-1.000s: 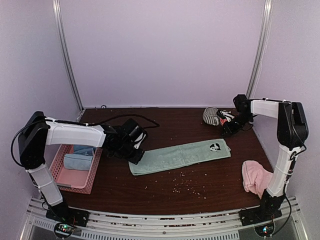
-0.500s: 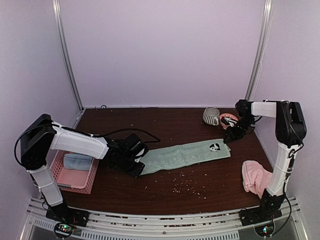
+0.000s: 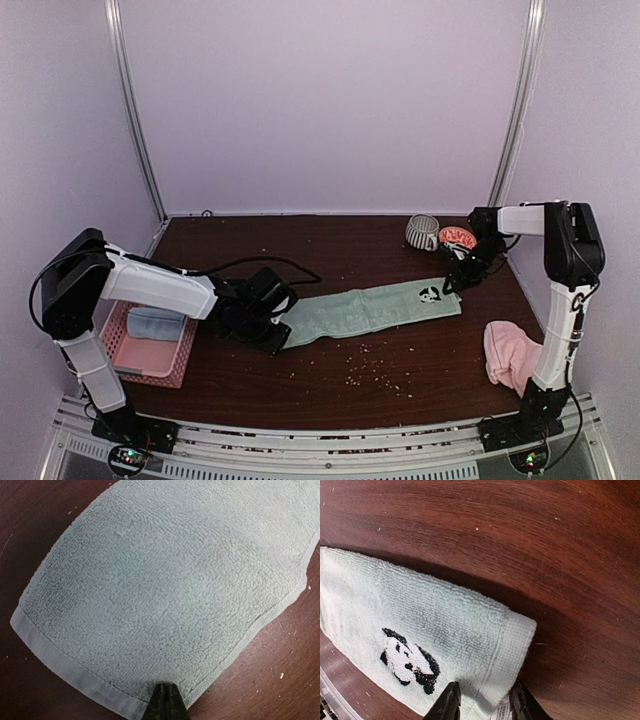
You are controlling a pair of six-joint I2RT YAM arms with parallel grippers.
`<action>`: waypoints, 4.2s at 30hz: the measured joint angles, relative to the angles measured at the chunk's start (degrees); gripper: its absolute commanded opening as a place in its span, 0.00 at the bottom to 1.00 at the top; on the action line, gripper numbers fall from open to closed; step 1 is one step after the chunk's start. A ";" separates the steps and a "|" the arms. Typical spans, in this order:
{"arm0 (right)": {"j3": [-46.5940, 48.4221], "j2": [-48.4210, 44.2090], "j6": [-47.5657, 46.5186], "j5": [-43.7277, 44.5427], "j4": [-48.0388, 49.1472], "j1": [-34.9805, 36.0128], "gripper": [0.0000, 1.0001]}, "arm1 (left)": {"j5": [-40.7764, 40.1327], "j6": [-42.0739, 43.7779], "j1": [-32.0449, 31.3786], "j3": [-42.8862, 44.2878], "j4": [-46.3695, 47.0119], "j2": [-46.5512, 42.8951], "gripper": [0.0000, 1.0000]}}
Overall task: Roll the towels
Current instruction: Pick up the towel from the center of the board, then fold the towel at the center of the board.
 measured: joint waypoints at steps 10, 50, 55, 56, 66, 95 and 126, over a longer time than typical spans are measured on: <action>-0.35 0.02 0.85 0.61 0.96 1.60 0.16 | 0.00 0.02 0.00 0.00 0.00 0.00 0.00; 17.46 1.03 -5.11 4.15 -13.44 -3.96 0.00 | -0.68 3.06 -0.24 10.86 -7.74 5.18 0.05; 16.04 0.98 -5.22 -0.26 -13.68 -0.85 0.00 | -0.92 3.58 -0.22 15.93 -6.86 6.99 0.00; 16.00 0.98 -5.25 -1.03 -13.75 -0.35 0.00 | -0.90 3.69 -0.22 17.07 -6.43 7.45 0.00; 16.00 0.13 -5.86 -7.89 -14.84 3.98 0.00 | -1.27 4.74 -0.04 24.87 -4.35 15.45 0.00; 17.35 -1.60 -2.45 -18.01 -14.62 18.36 0.00 | -6.19 3.15 0.15 11.15 6.25 8.41 0.00; 16.90 3.87 15.74 -18.01 2.05 29.35 0.00 | 2.82 -9.51 1.68 -2.38 18.12 3.26 0.00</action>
